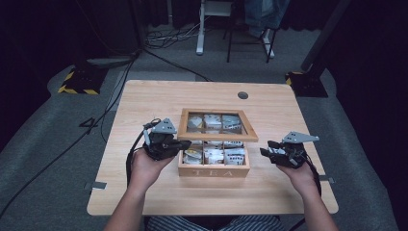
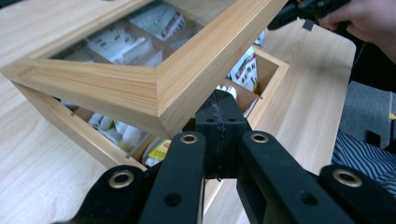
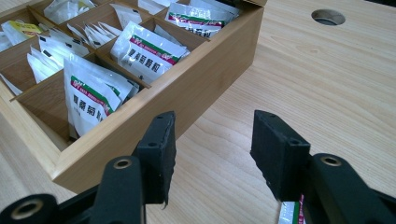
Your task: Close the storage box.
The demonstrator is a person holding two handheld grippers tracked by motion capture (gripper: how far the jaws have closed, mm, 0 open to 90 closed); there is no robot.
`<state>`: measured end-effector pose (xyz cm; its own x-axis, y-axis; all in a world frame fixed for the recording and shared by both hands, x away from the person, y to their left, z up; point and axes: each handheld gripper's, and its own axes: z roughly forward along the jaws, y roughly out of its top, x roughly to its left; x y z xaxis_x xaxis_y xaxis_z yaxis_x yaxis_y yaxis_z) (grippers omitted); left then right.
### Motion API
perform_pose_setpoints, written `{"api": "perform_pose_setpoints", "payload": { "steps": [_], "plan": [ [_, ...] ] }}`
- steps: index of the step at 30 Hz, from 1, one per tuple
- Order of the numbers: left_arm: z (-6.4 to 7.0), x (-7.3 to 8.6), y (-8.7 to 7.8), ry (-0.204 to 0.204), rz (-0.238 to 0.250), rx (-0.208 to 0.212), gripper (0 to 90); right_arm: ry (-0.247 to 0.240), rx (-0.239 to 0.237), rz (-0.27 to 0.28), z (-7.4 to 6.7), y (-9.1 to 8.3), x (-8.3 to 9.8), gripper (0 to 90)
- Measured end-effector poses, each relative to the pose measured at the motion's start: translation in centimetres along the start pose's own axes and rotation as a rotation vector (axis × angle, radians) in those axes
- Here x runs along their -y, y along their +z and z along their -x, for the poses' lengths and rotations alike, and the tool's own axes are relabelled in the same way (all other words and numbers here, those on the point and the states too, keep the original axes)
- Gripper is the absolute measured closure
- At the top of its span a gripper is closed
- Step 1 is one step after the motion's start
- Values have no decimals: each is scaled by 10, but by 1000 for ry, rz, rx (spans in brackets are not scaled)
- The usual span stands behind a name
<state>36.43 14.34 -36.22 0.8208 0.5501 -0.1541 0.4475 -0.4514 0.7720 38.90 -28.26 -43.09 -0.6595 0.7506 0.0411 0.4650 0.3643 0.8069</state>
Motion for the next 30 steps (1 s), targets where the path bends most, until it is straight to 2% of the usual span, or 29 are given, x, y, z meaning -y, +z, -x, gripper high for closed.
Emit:
{"api": "perform_pose_setpoints", "payload": {
  "steps": [2, 5, 14, 16, 20, 30],
  "plan": [
    [0, 1, 1, -3, -11, -24, 899, -2, 0, 2, 0, 1, -1, 501],
    [-1, 3, 0, -7, -26, -37, 899, 3, -5, 0, 1, 3, -2, 502],
    [1, 8, 3, -38, -52, -38, 899, 1, -16, 4, 2, 7, -4, 500],
    [0, 10, 3, -52, -64, -70, 899, 0, -15, 6, 3, 7, -4, 499],
    [-3, 13, 2, -65, -67, -63, 898, 6, -15, 8, 4, 6, -4, 499],
    [-4, 17, 5, -66, -115, -42, 895, 16, -14, 3, 5, 7, -3, 496]
  ]
}}
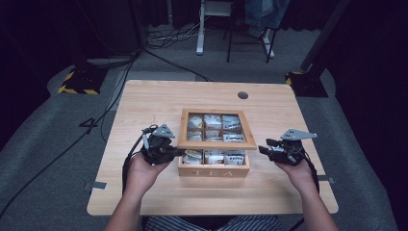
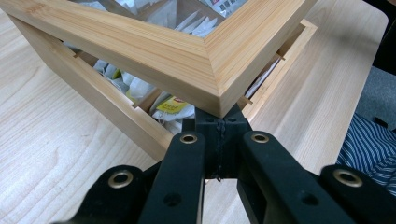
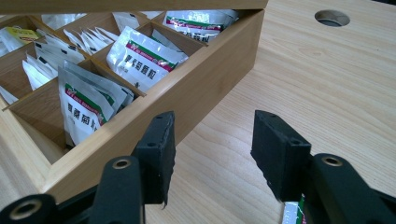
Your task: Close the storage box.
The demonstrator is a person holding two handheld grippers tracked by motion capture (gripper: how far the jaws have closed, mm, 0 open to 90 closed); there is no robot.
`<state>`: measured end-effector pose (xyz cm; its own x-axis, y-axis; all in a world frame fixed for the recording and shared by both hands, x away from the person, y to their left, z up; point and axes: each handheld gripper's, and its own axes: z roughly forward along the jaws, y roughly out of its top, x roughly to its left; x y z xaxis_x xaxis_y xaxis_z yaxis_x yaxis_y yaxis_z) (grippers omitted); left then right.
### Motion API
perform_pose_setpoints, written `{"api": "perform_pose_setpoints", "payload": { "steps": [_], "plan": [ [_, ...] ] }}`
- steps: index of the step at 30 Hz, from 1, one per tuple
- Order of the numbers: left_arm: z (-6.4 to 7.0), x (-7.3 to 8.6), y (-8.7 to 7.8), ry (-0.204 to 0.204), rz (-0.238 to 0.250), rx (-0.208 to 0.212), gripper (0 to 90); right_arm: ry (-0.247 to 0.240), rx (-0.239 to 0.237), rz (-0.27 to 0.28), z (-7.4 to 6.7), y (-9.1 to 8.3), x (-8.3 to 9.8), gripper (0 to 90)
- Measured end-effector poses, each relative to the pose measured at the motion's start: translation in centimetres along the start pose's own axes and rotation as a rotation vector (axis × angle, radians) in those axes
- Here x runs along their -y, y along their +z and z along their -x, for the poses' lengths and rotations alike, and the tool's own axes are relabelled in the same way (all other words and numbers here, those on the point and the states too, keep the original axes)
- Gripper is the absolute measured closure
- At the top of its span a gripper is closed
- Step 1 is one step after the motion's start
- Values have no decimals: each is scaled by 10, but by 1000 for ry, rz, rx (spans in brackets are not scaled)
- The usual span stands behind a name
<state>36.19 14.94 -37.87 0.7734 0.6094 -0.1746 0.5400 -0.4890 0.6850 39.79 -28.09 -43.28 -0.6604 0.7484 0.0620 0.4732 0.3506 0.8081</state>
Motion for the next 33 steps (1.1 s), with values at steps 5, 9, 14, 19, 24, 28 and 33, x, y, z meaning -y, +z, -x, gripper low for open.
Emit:
{"api": "perform_pose_setpoints", "payload": {
  "steps": [5, 9, 14, 19, 24, 28, 33],
  "plan": [
    [1, 3, 4, -4, -33, -2, 895, 0, 0, -4, 1, 0, 0, 496],
    [1, 6, 8, -11, -59, 11, 893, 3, 2, -1, 2, 0, 0, 495],
    [-1, 12, 14, -15, -95, 28, 892, -2, -2, -2, 2, 1, -1, 496],
    [-1, 16, 19, -19, -118, 37, 890, -12, -6, -2, 0, 3, -3, 496],
    [0, 18, 20, -23, -132, 29, 887, -20, -13, -3, 0, 5, -5, 495],
    [1, 20, 21, -18, -153, 20, 885, -21, -17, -2, 0, 6, -7, 495],
    [3, 22, 23, -16, -176, 6, 885, -27, -20, 3, -1, 7, -9, 495]
  ]
}}
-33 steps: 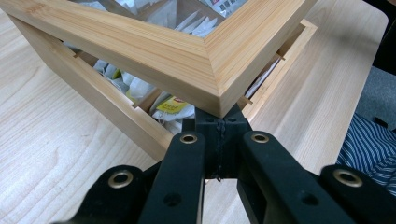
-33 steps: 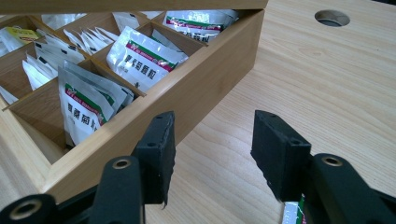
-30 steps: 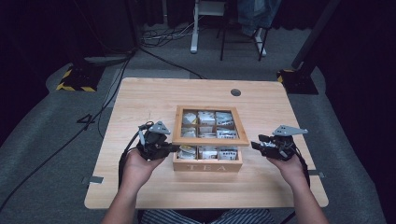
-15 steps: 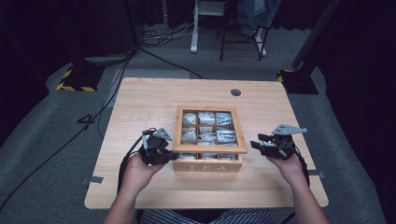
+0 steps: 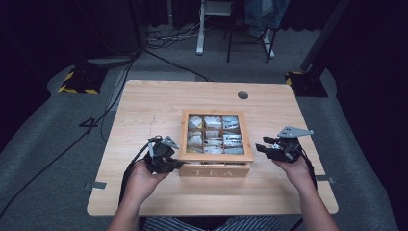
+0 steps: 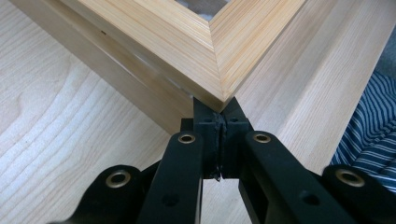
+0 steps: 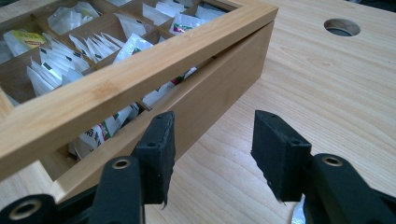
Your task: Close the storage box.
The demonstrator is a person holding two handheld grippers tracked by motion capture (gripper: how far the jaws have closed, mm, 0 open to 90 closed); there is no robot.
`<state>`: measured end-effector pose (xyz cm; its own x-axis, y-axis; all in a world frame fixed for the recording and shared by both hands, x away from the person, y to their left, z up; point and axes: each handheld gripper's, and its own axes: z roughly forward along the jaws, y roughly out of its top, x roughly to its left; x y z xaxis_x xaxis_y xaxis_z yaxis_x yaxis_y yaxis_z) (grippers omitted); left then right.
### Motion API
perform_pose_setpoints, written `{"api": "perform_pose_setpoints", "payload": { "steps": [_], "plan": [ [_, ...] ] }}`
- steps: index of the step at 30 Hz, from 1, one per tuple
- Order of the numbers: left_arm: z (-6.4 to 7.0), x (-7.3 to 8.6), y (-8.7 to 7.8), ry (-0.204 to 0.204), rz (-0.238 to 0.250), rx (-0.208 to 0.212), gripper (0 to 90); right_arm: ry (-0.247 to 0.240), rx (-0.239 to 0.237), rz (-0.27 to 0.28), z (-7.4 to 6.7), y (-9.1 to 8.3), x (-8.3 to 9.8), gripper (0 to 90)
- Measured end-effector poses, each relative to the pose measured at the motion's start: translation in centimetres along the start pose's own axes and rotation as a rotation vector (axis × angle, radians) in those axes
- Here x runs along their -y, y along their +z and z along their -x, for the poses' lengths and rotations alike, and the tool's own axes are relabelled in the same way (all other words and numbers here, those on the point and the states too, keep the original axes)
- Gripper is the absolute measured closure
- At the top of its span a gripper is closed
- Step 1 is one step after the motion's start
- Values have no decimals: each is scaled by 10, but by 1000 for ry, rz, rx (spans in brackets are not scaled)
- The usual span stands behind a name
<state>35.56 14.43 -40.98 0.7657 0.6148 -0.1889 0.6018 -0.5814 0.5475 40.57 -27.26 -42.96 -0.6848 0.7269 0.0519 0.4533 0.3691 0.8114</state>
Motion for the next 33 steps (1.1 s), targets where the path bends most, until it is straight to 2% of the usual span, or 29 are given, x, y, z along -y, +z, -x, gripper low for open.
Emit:
{"api": "perform_pose_setpoints", "payload": {
  "steps": [8, 15, 22, 27, 30, 33],
  "plan": [
    [0, 5, 0, 8, -24, -13, 886, -7, -10, 1, 0, 4, -4, 494],
    [-2, 12, -1, -8, -43, -5, 878, -16, -19, -5, -2, 10, -8, 493],
    [-6, 21, -12, -34, 2, 11, 881, -14, -17, 23, 2, 8, -15, 494],
    [-10, 30, -24, -59, 31, -16, 878, -14, -16, 20, 4, 6, -16, 493],
    [-12, 34, -34, -79, 63, -50, 868, -19, -11, 17, 4, 0, -15, 493],
    [-12, 47, -42, -53, 68, -74, 868, -37, 2, 17, 5, -11, -15, 492]
  ]
}}
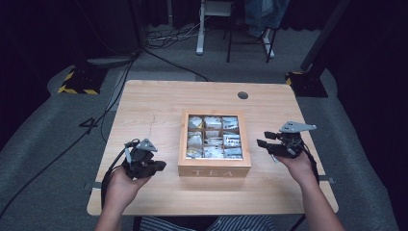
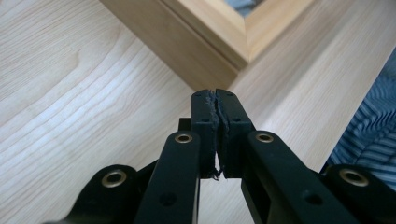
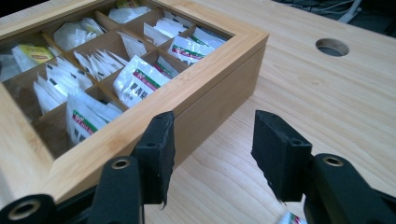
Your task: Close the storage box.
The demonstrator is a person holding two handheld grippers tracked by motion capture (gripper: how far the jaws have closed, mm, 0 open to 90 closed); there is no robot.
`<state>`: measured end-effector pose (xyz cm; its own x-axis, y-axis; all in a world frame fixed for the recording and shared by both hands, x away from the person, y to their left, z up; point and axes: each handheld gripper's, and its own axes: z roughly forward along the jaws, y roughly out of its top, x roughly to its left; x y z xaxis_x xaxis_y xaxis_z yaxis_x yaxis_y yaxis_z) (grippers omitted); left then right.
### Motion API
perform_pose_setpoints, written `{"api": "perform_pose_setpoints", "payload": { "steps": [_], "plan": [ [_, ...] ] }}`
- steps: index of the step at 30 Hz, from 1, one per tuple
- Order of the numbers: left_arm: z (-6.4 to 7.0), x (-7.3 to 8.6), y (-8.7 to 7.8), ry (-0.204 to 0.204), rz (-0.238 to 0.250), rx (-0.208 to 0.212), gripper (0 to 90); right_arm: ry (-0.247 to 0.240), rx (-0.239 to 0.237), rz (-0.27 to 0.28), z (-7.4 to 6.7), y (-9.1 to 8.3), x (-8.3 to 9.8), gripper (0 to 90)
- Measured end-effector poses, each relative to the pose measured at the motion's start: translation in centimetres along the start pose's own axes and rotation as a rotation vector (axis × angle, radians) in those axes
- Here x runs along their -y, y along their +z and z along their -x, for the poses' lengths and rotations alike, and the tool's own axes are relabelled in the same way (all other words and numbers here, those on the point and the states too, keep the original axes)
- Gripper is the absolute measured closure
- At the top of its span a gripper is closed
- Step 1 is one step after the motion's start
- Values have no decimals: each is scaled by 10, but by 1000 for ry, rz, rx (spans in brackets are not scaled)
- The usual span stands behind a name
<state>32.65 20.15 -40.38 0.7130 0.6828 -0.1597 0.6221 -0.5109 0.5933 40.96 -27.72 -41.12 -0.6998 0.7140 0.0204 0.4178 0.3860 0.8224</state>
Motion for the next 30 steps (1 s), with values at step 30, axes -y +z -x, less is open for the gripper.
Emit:
{"api": "perform_pose_setpoints", "payload": {
  "steps": [30],
  "plan": [
    [-53, 95, 17, -64, 240, -205, 857, 44, 190, -52, 48, -47, 107, 463]
  ]
}}
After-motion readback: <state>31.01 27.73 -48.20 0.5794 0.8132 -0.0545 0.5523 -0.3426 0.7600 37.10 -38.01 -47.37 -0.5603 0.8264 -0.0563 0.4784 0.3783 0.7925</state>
